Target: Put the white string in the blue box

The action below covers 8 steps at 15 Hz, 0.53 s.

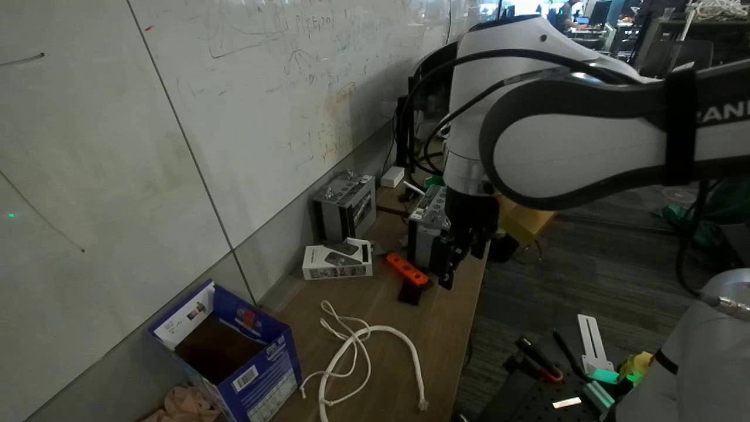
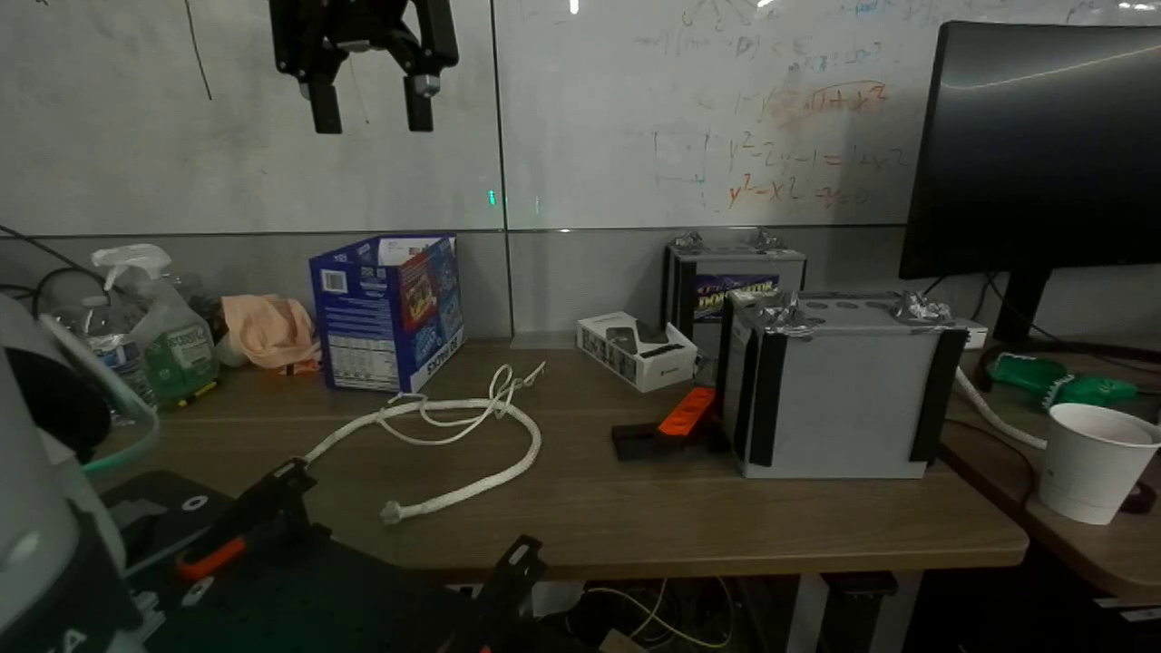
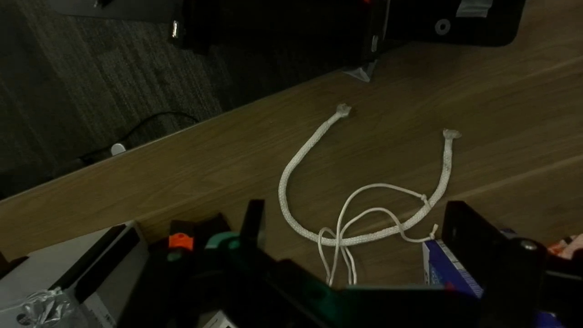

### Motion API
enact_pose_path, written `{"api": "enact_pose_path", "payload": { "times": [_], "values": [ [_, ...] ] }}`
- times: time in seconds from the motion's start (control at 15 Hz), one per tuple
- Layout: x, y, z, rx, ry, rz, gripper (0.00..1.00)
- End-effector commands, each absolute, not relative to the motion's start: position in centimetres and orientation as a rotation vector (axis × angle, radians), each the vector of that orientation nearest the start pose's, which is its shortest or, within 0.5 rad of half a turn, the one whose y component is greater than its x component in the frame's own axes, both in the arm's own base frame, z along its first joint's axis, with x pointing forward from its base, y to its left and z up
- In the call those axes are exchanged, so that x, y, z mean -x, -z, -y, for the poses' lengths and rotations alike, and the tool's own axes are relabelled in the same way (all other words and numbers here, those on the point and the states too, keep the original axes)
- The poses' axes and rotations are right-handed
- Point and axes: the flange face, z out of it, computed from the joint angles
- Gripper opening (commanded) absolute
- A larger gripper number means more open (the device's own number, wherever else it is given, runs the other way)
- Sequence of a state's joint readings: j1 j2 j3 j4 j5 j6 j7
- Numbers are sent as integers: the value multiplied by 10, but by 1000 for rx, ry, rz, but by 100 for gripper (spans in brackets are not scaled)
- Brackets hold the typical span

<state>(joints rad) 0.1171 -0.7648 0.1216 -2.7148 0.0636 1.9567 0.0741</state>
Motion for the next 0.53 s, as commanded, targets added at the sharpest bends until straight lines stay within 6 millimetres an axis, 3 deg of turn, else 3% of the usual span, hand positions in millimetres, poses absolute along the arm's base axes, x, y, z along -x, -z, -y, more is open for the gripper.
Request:
{"api": "enact_pose_path", "payload": {
  "times": [0.0, 0.27, 0.47],
  "values": [
    [-350, -430, -78, 3146, 95, 63, 100],
    [-417, -399, -71, 3132, 184, -1, 100],
    [-464, -374, -68, 3139, 156, 15, 100]
  ]
}}
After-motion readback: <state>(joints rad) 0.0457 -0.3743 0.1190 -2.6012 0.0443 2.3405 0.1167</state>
